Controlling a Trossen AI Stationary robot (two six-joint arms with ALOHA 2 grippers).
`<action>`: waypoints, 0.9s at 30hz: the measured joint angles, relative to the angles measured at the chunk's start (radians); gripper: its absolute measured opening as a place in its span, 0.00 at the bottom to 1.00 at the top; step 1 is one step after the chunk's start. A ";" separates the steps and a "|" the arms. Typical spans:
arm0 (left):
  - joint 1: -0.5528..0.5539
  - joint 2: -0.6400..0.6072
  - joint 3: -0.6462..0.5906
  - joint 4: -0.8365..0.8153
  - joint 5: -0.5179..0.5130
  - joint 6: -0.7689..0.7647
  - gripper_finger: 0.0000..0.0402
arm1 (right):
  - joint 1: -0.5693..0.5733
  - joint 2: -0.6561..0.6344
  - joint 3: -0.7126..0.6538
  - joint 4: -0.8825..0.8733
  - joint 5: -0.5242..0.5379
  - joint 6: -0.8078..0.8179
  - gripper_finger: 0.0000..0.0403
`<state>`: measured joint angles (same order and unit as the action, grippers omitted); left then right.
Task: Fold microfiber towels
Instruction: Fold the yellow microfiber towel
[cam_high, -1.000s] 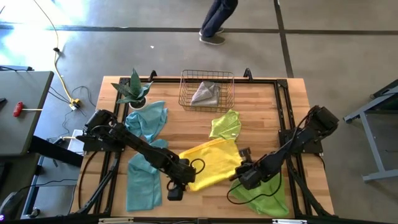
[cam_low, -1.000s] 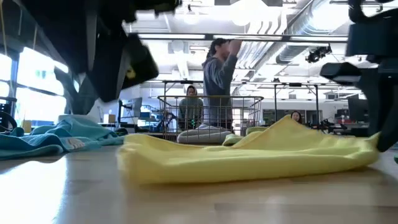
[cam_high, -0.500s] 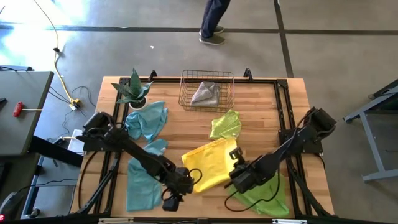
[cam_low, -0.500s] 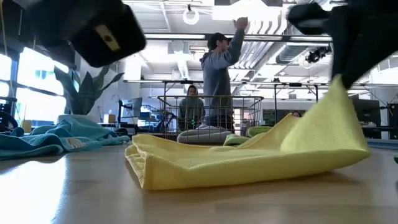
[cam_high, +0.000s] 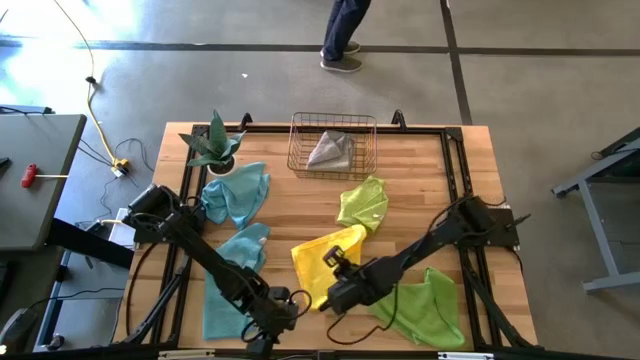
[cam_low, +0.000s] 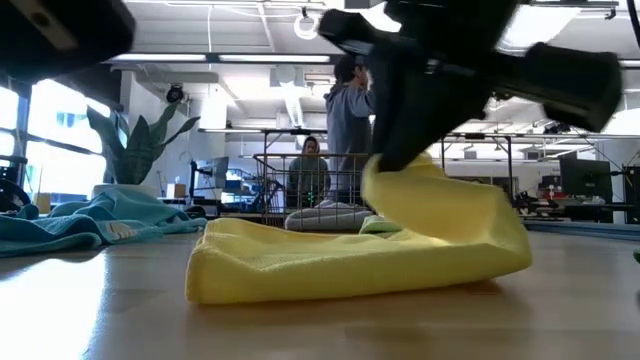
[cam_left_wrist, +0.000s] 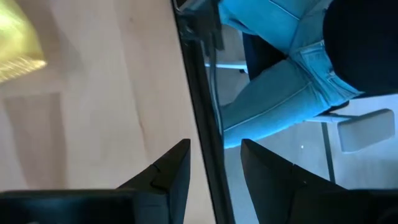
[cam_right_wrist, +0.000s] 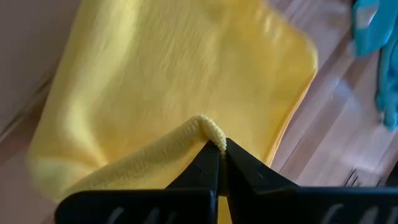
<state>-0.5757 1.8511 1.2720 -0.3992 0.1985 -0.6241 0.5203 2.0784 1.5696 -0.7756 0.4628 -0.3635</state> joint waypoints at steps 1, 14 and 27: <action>-0.008 0.000 0.000 0.001 -0.001 -0.005 0.33 | -0.003 0.016 0.025 0.004 -0.001 -0.015 0.00; -0.078 0.000 0.000 0.007 -0.057 -0.081 0.33 | -0.003 0.105 0.134 0.182 -0.121 -0.135 0.00; -0.095 0.000 0.000 0.024 -0.080 -0.106 0.33 | 0.027 0.112 0.133 0.340 -0.096 -0.195 0.00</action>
<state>-0.6711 1.8511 1.2720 -0.3748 0.1181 -0.7303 0.5477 2.1906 1.7023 -0.4358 0.3666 -0.5583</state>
